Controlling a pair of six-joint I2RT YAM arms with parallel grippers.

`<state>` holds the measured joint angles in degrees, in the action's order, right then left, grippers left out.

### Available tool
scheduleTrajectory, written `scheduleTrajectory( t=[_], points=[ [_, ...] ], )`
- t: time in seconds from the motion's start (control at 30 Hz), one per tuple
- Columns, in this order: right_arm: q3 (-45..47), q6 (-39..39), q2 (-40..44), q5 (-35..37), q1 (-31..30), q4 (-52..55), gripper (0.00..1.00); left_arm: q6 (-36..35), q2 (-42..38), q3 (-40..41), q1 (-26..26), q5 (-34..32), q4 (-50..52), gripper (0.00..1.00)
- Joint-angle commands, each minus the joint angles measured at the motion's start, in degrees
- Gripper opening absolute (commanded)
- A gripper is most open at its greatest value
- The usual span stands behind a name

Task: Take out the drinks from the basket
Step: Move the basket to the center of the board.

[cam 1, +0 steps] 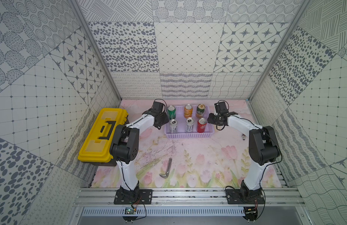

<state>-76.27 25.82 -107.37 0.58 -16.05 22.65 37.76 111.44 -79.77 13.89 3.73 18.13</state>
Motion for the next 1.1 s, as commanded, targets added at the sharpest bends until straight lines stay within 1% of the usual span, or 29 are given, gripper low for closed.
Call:
scheduleTrajectory(
  t=[0.0, 0.03, 0.2, 0.3, 0.37, 0.4, 0.43, 0.67, 0.87, 1.07],
  points=[
    [-0.5, -0.7, -1.0, 1.2, -0.9, -0.5, 0.42, -1.6, 0.9, -0.5, 0.7, -3.3, 3.9, 0.31],
    [-0.4, -0.7, -1.0, 1.1, -1.0, -0.5, 0.39, -1.6, 0.8, -0.4, 0.8, -3.4, 4.0, 0.27],
    [0.9, -0.2, -0.7, 0.7, -1.3, -0.7, 0.25, -1.2, 0.1, 0.1, 1.5, -3.9, 5.0, 0.21],
    [2.0, 0.4, 0.0, 0.1, -1.3, -1.0, 0.18, -0.9, -0.4, 0.4, 2.0, -4.3, 5.5, 0.14],
    [3.1, 1.0, 0.7, -0.2, -1.4, -1.5, 0.09, -0.7, -0.5, 0.7, 2.2, -4.2, 5.9, 0.07],
    [3.8, 1.4, 1.2, -0.5, -1.5, -2.0, 0.03, -0.4, -0.6, 0.7, 2.2, -4.1, 6.2, 0.01],
    [4.3, 1.7, 1.7, -0.6, -1.6, -2.3, 0.00, -0.2, -0.8, 0.9, 2.3, -3.9, 6.3, 0.00],
    [8.2, 3.7, 5.2, -1.0, -3.3, -2.7, 0.00, 2.5, -5.2, 5.7, 3.1, -3.8, 6.3, 0.00],
    [13.3, 6.5, 10.1, 0.1, -5.8, -2.7, 0.00, 2.3, -9.5, 11.4, 6.4, -6.5, 7.2, 0.00],
    [19.8, 9.8, 15.0, 1.6, -8.9, -3.5, 0.00, 3.6, -13.7, 17.4, 9.5, -8.2, 7.3, 0.00]
  ],
)
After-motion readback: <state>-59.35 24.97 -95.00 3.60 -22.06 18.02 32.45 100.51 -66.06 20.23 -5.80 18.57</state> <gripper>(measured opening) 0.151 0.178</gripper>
